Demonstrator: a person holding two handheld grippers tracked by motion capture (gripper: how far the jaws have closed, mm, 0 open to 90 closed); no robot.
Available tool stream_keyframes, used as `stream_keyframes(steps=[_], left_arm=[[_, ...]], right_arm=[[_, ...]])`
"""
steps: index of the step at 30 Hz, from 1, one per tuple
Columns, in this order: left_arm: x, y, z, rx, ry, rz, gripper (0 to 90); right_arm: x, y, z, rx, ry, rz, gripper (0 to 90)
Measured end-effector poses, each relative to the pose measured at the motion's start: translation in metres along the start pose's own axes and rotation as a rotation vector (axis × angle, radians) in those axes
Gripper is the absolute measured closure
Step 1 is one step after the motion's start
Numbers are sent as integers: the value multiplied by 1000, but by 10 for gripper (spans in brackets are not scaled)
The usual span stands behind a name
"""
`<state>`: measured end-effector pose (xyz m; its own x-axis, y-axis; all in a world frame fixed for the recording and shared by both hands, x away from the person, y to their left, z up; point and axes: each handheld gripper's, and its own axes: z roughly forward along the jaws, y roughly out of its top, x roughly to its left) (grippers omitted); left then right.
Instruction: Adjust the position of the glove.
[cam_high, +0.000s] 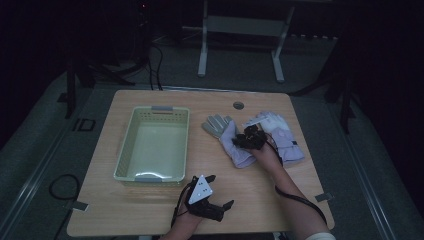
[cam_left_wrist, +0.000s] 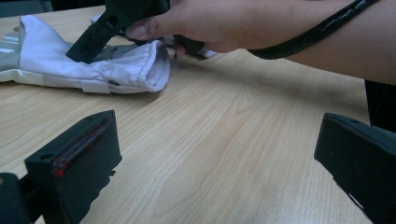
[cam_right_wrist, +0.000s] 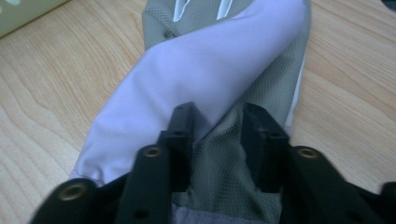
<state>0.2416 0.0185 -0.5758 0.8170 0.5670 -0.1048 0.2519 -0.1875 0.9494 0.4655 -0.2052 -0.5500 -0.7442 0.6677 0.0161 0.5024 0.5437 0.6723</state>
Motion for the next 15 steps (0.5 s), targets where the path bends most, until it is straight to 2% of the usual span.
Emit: stream_keyframes(steps=[4, 7, 10, 11, 12, 14, 15], left_arm=[[0, 0, 0, 2, 2, -2, 5], [0, 0, 0, 3, 2, -4, 5], [0, 0, 0, 3, 1, -7, 5], [0, 0, 0, 3, 1, -7, 5], [0, 0, 0, 3, 1, -8, 5], [0, 0, 0, 3, 1, -7, 5], [0, 0, 0, 2, 2, -6, 5]], right_arm=[[2, 1, 0, 14, 0, 21, 776], [5, 2, 0, 14, -20, 24, 843], [8, 2, -2, 2, -37, 42, 869], [8, 2, -5, -16, -30, 74, 874], [9, 2, -6, -25, -33, 82, 877], [11, 2, -9, -34, -44, 87, 881], [15, 5, -14, -52, -59, 104, 883]])
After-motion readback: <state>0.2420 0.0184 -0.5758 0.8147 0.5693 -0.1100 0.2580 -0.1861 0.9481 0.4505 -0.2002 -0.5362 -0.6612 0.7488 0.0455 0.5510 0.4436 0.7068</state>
